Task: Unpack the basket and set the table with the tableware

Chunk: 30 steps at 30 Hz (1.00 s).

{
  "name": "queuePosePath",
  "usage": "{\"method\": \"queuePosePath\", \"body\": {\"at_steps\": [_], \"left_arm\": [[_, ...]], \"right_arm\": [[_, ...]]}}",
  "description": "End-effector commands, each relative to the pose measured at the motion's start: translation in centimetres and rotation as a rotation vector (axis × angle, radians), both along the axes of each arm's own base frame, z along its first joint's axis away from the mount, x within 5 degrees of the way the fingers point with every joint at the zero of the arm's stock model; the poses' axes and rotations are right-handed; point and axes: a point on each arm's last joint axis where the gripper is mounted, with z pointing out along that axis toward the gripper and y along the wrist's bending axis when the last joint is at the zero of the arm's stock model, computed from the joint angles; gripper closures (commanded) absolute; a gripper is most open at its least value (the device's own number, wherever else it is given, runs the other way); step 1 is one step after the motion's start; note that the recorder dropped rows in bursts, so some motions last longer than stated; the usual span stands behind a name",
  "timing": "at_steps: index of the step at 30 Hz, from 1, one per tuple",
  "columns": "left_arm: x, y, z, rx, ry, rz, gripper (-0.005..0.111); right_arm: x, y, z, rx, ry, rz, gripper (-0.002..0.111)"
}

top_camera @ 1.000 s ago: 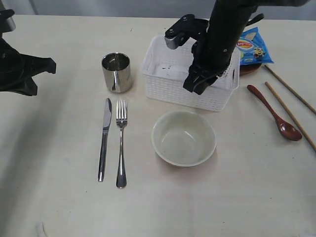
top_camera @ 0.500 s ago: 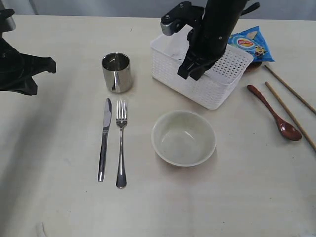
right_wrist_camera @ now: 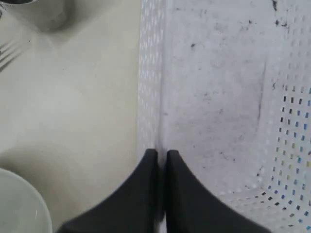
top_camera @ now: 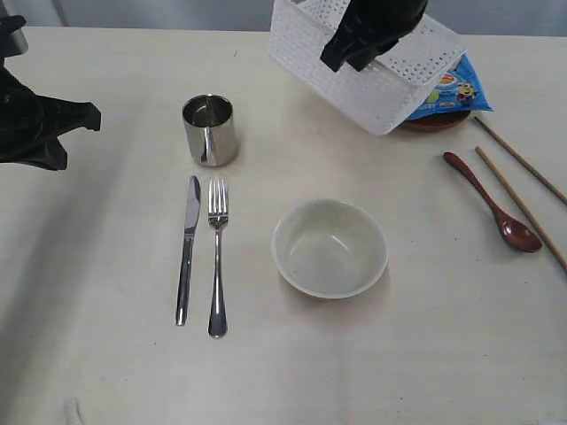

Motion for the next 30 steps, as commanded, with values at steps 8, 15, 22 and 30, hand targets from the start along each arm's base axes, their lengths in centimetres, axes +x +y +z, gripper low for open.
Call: {"method": "queuePosePath", "body": {"at_steps": [8, 15, 22, 30], "left_arm": [[-0.1, -0.1, -0.1, 0.002, -0.002, -0.007, 0.107], [-0.1, -0.1, -0.1, 0.002, -0.002, -0.007, 0.107], [-0.1, -0.2, -0.1, -0.002, -0.002, -0.005, 0.107], [0.0, -0.2, -0.1, -0.008, -0.005, 0.000, 0.107]], "right_arm": [[3.1, -6.8, 1.4, -0.040, -0.114, -0.339, 0.109], [5.8, -13.9, 0.6, -0.011, -0.171, -0.547, 0.109], [9.4, -17.7, -3.3, -0.151, -0.130, -0.631, 0.109], [13.3, -18.0, -7.2, -0.229, -0.073, -0.659, 0.109]]}}
